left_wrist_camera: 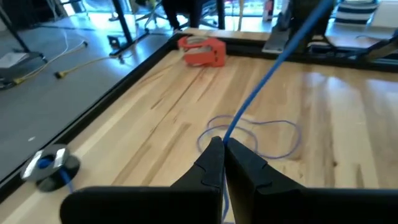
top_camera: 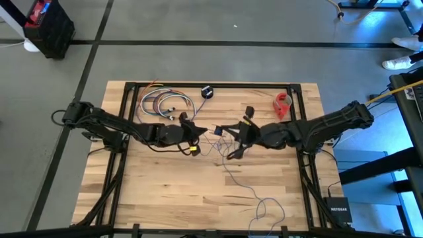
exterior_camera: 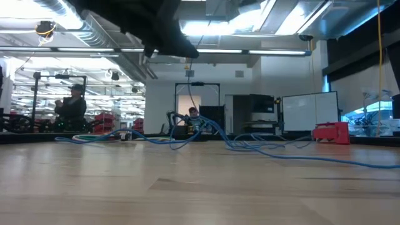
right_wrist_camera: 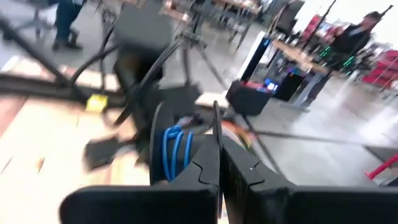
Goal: Coil cords
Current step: Coil the blue wire onto the black spool
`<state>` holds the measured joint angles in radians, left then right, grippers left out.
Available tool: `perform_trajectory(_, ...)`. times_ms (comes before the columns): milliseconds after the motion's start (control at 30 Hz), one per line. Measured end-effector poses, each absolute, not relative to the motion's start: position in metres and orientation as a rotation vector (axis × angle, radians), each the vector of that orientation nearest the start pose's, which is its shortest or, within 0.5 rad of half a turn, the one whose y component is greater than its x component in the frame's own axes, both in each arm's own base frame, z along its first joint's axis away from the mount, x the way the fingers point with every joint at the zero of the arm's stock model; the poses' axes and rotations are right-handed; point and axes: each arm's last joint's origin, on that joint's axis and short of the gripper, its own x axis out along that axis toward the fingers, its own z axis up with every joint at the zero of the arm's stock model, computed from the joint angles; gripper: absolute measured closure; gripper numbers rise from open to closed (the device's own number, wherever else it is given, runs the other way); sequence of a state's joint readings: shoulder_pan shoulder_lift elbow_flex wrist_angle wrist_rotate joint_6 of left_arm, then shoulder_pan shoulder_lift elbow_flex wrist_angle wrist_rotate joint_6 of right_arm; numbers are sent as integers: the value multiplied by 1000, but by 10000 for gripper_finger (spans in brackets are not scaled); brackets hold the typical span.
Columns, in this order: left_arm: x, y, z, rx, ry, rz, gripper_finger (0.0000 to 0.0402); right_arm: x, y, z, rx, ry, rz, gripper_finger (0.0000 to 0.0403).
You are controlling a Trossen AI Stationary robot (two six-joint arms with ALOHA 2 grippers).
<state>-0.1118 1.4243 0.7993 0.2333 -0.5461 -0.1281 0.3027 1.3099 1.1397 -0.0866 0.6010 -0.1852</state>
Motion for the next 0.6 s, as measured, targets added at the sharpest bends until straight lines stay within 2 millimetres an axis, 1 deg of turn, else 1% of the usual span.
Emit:
perform_trajectory(67, 298, -17, 236, 2, 348, 459, 401, 284, 71, 344, -300, 318, -282, 400)
perform_trajectory(167, 294, -17, 243, -6, 332, 459, 401, 284, 71, 325, -314, 422, -289, 400)
perform_trajectory(333, 287, -26, 257, -22, 278, 424, 401, 292, 69, 298, -371, 507, -373, 400)
perform_trajectory(533, 285, -32, 260, -26, 261, 399, 401, 307, 64, 277, -376, 563, -413, 400)
perform_trajectory(600, 285, -32, 260, -36, 257, 397, 401, 312, 59, 271, -373, 571, -449, 400)
